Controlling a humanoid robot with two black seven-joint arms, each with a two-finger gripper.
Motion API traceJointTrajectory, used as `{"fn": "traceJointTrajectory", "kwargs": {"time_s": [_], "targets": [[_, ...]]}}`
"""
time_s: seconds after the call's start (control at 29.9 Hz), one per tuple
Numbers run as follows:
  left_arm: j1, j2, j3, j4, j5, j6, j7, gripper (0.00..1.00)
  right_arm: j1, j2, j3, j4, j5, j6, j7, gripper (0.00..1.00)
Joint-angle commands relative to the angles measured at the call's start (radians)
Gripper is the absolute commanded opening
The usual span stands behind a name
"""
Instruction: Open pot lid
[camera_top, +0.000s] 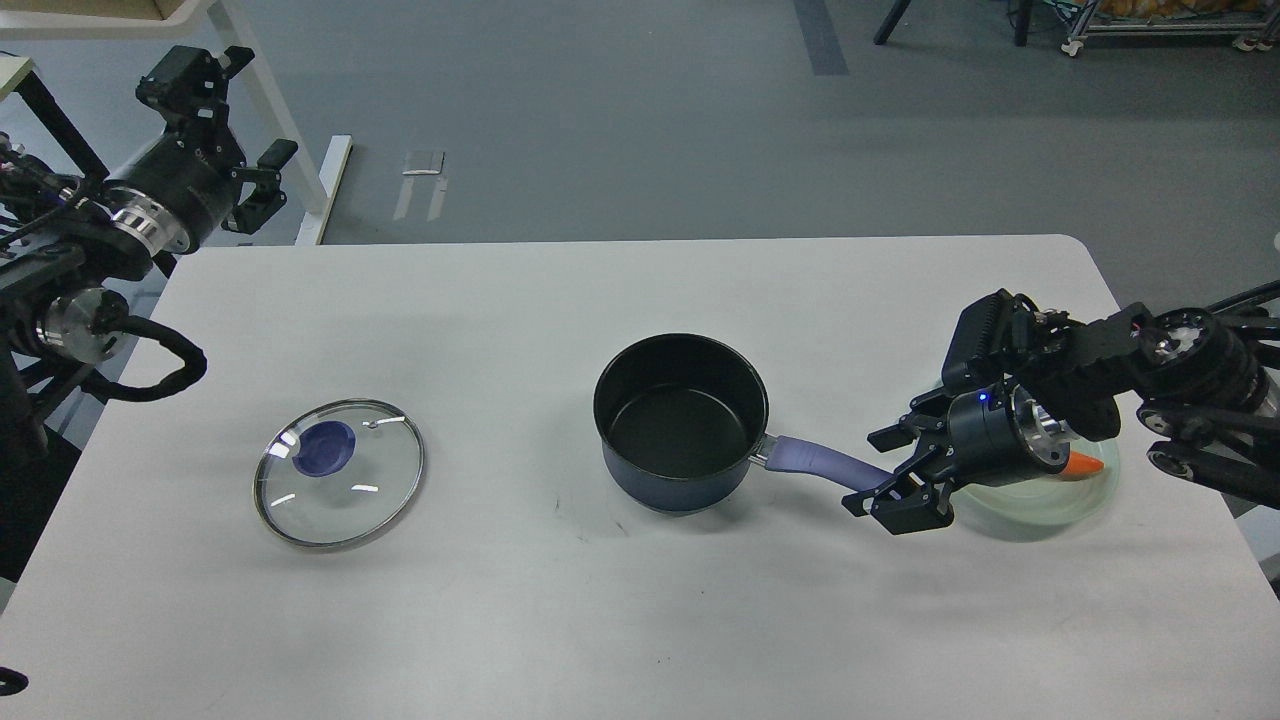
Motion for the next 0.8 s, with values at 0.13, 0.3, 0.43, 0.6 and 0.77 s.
{"fn": "traceJointTrajectory", "kwargs": {"time_s": [0.13,0.3,0.43,0.6,0.77], "targets": [[0.0,-0.003,0.0,0.0,-0.001,-0.008,0.019,0.99,0.16,-0.086,0.035,0.005,0.312,-0.002,0.0,0.98],[0.0,-0.006,-0.001,0.0,-0.002,-0.02,0.022,0.99,0.163,-0.115,0.17,-0.045,0.602,-0.024,0.0,0.99],[0.0,-0.006,-0.001,-0.002,-0.023,-0.023,0.022,0.99,0.122,-0.083,0.216,-0.154,0.892,-0.106,0.0,0.99],[0.006,-0.005,-0.003,-0.002,-0.045,-0.026,0.022,0.99,0.073,-0.003,0.219,-0.272,1.28,-0.297,0.0,0.99],[0.017,-0.008,-0.017,-0.002,-0.047,-0.026,0.022,0.99,-0.002,0.096,0.239,-0.374,1.608,-0.426,0.0,0.99]]}}
